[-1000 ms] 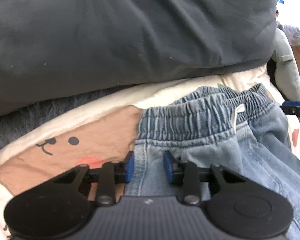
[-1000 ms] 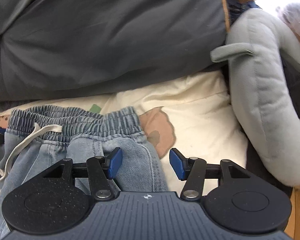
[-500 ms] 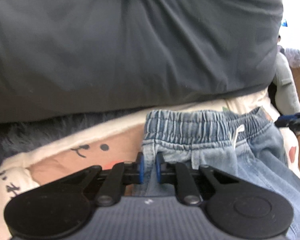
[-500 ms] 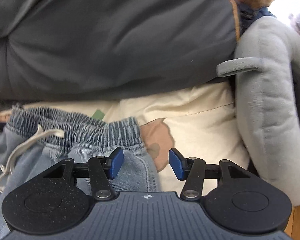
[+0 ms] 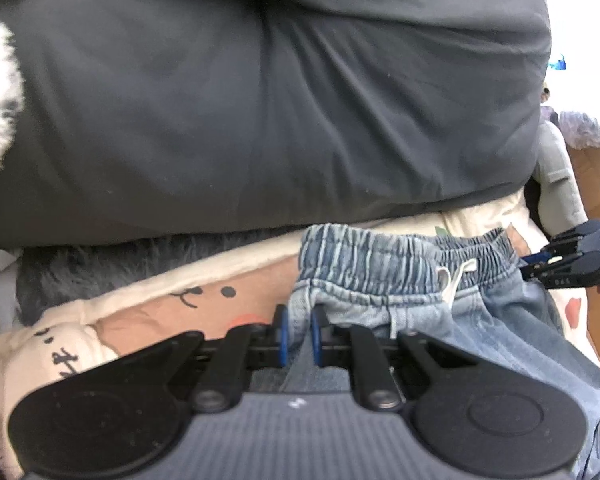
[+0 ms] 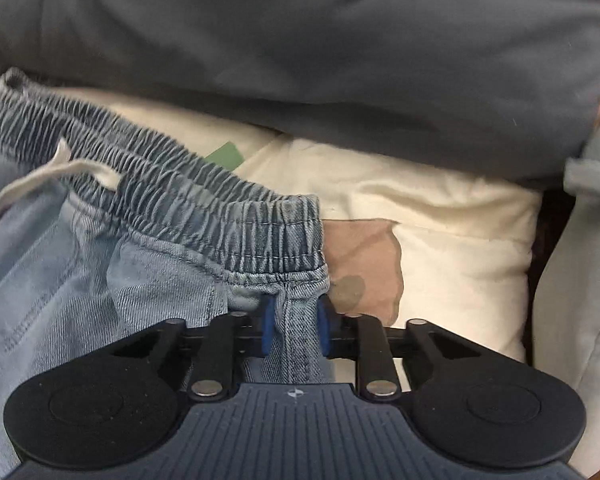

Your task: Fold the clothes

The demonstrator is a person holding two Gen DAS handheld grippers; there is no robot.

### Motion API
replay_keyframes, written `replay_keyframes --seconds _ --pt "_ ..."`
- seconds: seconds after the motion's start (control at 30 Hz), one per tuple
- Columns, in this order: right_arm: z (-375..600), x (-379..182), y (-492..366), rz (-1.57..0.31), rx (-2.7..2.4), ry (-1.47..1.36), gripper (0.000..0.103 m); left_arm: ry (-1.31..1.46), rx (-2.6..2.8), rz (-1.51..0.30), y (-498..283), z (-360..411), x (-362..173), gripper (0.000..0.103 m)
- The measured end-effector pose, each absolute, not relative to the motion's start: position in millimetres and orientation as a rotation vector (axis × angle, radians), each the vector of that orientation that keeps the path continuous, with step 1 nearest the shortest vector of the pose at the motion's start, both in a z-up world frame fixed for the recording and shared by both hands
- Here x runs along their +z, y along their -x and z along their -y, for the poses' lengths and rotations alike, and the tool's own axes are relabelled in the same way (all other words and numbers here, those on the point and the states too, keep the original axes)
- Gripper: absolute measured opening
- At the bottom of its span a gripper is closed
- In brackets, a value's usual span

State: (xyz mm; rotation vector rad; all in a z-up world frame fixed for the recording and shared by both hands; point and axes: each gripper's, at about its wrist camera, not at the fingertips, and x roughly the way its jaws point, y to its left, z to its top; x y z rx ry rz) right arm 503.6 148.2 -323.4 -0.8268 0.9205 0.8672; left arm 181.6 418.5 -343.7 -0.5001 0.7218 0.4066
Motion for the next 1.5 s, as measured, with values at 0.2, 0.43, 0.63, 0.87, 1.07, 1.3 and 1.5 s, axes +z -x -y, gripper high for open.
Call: replay_keyframes --seconds 0.2,0.43,0.63,0.87,1.07,1.3,1.5 --pt "-150 -297 -488 -0.858 0.878 0.836 0.012 0.512 0.435 -0.681 -155 -412 -325 0.011" --pt "-155 -263 -468 -0.796 0.929 0.775 0.010 0.512 0.486 -0.631 -112 -403 -302 0.011" --pt "-175 -243 -456 -0.745 0.986 0.733 0.009 0.498 0.568 -0.552 -83 -408 -270 0.011" --pt "-206 -253 -463 -0.773 0.996 0.726 0.009 0.491 0.588 -0.600 -91 -429 -281 0.011" --pt "-223 -292 -482 -0.844 0.945 0.744 0.009 0.486 0.616 -0.702 -117 -445 -332 0.011" --pt "-237 -328 -499 -0.893 0.888 0.763 0.014 0.445 0.640 -0.804 -145 -460 -374 0.011" --pt "-236 -339 -504 -0.920 0.843 0.739 0.027 0.400 0.647 -0.833 -153 -459 -384 0.013"
